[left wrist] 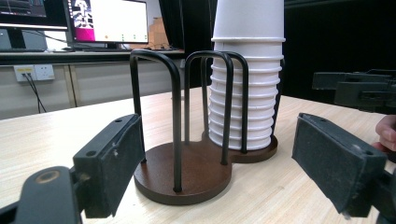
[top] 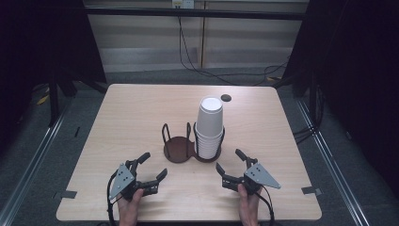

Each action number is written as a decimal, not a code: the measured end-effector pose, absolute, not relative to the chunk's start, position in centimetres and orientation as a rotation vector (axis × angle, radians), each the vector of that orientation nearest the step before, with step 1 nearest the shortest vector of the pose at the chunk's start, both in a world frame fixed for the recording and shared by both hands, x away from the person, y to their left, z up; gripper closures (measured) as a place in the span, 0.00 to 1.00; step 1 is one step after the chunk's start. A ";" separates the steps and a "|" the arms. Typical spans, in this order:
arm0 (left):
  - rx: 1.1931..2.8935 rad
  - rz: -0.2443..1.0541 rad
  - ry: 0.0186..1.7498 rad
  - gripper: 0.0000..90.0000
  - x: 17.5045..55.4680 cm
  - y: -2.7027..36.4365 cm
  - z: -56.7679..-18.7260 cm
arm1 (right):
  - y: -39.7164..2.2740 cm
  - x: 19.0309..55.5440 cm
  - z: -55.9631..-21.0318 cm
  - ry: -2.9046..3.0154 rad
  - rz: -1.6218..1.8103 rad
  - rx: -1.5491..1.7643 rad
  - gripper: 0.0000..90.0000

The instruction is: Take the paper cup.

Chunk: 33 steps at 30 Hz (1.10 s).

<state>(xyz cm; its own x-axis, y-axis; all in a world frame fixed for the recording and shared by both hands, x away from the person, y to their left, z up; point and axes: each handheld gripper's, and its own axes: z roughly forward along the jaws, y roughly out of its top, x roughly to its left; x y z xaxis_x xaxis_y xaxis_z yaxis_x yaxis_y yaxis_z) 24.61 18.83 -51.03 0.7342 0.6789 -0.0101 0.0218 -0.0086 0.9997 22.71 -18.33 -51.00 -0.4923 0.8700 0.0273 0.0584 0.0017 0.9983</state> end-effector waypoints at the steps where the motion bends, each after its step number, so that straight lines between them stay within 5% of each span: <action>1: 1.507 0.571 0.599 0.18 24.6 18.8 -51.0 | -18.3 22.8 -51.0 1.618 1.561 0.985 0.14; 20: 1.504 0.574 0.598 0.18 24.6 18.8 -51.0 | -18.2 23.0 -50.8 1.682 1.570 1.038 0.15; 33: 1.508 0.575 0.594 0.18 24.6 18.8 -51.0 | -18.3 23.4 -49.1 1.924 1.568 1.009 0.24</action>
<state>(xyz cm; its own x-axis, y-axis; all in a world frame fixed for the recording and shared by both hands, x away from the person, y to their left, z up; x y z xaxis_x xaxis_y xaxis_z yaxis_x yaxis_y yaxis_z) 24.59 18.84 -51.02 0.7343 0.6788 -0.0047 0.0172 -0.0117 0.9998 23.42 -18.32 -49.10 -0.6261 0.7736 0.0975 0.2514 0.0819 0.9644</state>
